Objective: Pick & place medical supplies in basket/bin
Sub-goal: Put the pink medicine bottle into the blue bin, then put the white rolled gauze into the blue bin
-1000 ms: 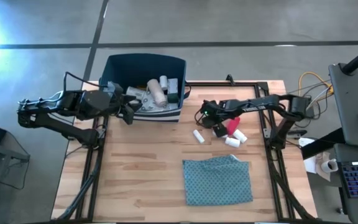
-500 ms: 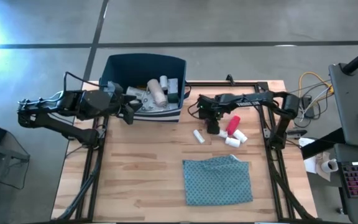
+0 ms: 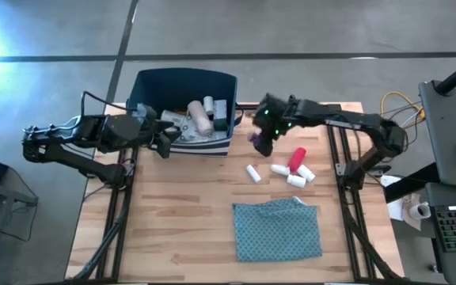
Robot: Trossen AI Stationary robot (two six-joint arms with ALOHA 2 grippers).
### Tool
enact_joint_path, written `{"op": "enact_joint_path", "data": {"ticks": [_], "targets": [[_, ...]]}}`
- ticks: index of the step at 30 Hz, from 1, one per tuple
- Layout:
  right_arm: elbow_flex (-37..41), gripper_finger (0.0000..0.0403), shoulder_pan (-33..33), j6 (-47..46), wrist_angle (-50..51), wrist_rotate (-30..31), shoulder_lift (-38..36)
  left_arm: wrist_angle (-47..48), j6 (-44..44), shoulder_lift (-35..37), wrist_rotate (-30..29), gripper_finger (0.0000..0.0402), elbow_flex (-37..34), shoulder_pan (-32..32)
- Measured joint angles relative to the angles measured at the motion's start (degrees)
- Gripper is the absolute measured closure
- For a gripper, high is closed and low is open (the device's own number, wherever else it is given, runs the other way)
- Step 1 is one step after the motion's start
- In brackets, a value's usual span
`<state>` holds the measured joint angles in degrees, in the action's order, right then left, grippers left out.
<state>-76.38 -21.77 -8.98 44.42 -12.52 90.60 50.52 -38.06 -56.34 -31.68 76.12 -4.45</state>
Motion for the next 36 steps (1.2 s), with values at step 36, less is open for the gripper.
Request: {"op": "enact_joint_path", "data": {"ticks": [36], "targets": [[-58.18, 0.0107, 1.15, 1.09, 8.11, 4.24, 33.20, -0.17, 0.00, -0.02, 0.04, 0.0171, 0.00, 0.00]]}}
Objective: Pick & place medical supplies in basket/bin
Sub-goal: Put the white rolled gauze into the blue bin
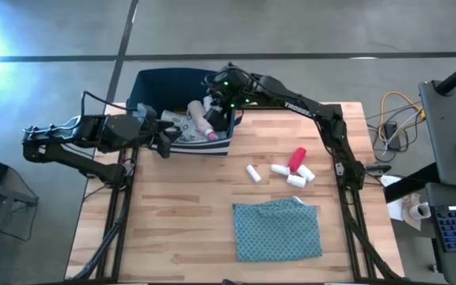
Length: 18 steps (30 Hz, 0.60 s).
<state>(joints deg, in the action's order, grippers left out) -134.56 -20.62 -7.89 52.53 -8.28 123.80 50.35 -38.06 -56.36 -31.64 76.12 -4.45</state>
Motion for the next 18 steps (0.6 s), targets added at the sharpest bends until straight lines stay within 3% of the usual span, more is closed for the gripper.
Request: {"op": "enact_joint_path", "data": {"ticks": [10, 18], "targets": [[-0.07, 0.0090, 0.32, 5.14, 20.91, 12.40, -5.42, 0.00, 0.00, 0.00, -0.02, 0.0171, 0.00, 0.00], [0.02, 0.0098, -2.96, 3.34, 35.90, 12.41, -7.07, 0.02, 0.00, 0.00, -0.02, 0.0171, 0.00, 0.00]]}}
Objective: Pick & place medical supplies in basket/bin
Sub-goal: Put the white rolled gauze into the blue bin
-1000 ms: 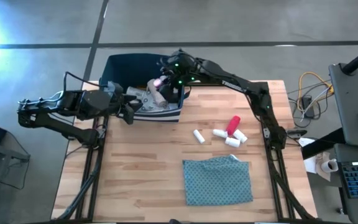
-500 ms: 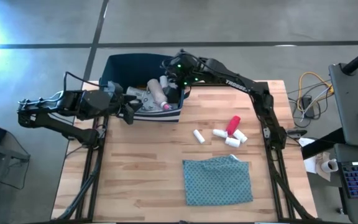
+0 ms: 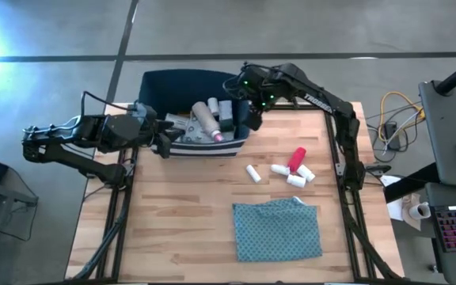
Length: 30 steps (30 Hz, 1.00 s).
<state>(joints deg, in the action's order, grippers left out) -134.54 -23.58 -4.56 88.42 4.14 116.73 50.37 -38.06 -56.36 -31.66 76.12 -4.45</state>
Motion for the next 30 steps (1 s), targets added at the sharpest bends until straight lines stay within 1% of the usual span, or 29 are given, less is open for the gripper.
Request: {"op": "enact_joint_path", "data": {"ticks": [3, 7, 9, 10, 12, 14, 15, 17, 19, 22, 25, 27, 28, 30], "targets": [[0.26, 0.0099, -0.40, 0.33, 0.52, -0.04, -0.02, 0.00, 0.00, 0.00, 0.00, 0.0171, 0.00, 0.02], [0.55, 0.0099, 0.92, 2.03, -8.17, -1.15, -2.03, 0.00, 0.00, 0.00, 0.00, 0.0171, 0.00, 0.02], [0.52, 0.0099, 1.57, 2.31, -12.27, 0.23, -4.14, 0.02, 0.00, 0.00, 0.00, 0.0171, 0.00, 0.00], [0.44, 0.0099, 1.87, 2.16, -13.45, 2.49, -5.16, 0.01, 0.00, 0.00, -0.01, 0.0171, 0.00, 0.01], [0.42, 0.0099, 1.95, 0.82, -13.45, 10.87, -6.76, 0.02, 0.00, 0.00, 0.00, 0.0171, 0.00, 0.00], [0.89, 0.0099, 1.41, -1.04, -10.84, 19.20, -7.75, 0.02, 0.00, 0.00, -0.02, 0.0171, 0.00, 0.02], [1.18, 0.0099, 0.79, -1.94, -8.48, 21.03, -8.03, 0.02, 0.00, 0.00, -0.02, 0.0171, 0.00, 0.02], [1.97, 0.0099, -1.00, -5.15, -3.30, 20.05, -8.40, 0.02, 0.00, 0.00, -0.04, 0.0171, 0.00, 0.02], [3.97, 0.0099, -3.12, -8.54, 1.75, 17.00, -8.54, 0.02, 0.00, 0.00, -0.05, 0.0171, 0.00, 0.04], [10.86, 0.0099, -4.85, -10.64, 0.62, 11.72, -8.44, 0.00, 0.00, 0.00, -0.04, 0.0171, 0.00, 0.04], [18.34, 0.0099, -4.59, -9.24, -4.59, 4.98, -7.55, 0.00, 0.00, 0.00, -0.04, 0.0171, 0.00, 0.03], [23.05, 0.0099, -3.44, -8.02, -8.62, 2.83, -6.51, 0.00, 0.00, 0.00, -0.04, 0.0171, 0.00, 0.02], [24.73, 0.0099, -2.72, -7.28, -12.50, 1.27, -6.10, 0.00, 0.00, 0.00, -0.04, 0.0171, 0.00, 0.02], [27.17, 0.0099, -1.24, -5.60, -19.51, 1.08, -6.07, 0.00, 0.00, 0.00, -0.04, 0.0171, 0.00, 0.02]]}}
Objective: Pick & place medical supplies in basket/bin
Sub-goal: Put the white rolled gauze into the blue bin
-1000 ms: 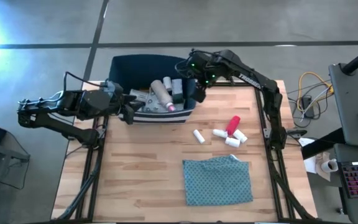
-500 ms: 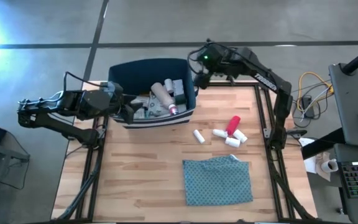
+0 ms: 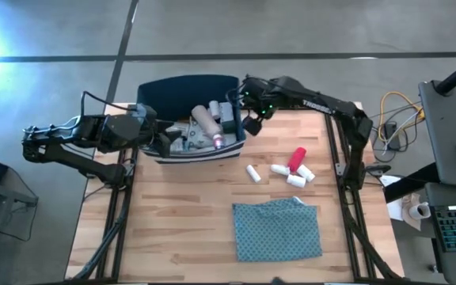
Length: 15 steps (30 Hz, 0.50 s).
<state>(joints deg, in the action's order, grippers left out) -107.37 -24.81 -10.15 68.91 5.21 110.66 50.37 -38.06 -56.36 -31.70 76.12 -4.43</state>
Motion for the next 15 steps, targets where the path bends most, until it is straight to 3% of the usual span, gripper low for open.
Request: {"op": "enact_joint_path", "data": {"ticks": [3, 7, 9, 13, 15], "targets": [[1.75, 0.0100, 2.33, -0.14, -13.92, -3.61, 0.41, -0.01, 0.00, 0.00, 0.00, 0.0171, 0.00, 0.00], [1.57, 0.0101, 4.78, -0.70, -19.77, -3.93, 0.69, -0.01, 0.00, 0.00, 0.02, 0.0171, 0.00, -0.02], [0.15, 0.0102, 4.66, -0.11, -15.61, -2.39, 0.58, 0.00, 0.00, 0.00, 0.02, 0.0171, 0.00, -0.02], [-1.12, 0.0101, 4.13, 0.55, -2.38, 9.25, 0.50, -0.02, 0.00, 0.00, 0.02, 0.0171, 0.00, -0.02], [-1.65, 0.0101, 3.90, 0.56, 4.18, 10.62, 0.04, -0.03, 0.00, 0.00, 0.02, 0.0171, 0.00, -0.02]]}}
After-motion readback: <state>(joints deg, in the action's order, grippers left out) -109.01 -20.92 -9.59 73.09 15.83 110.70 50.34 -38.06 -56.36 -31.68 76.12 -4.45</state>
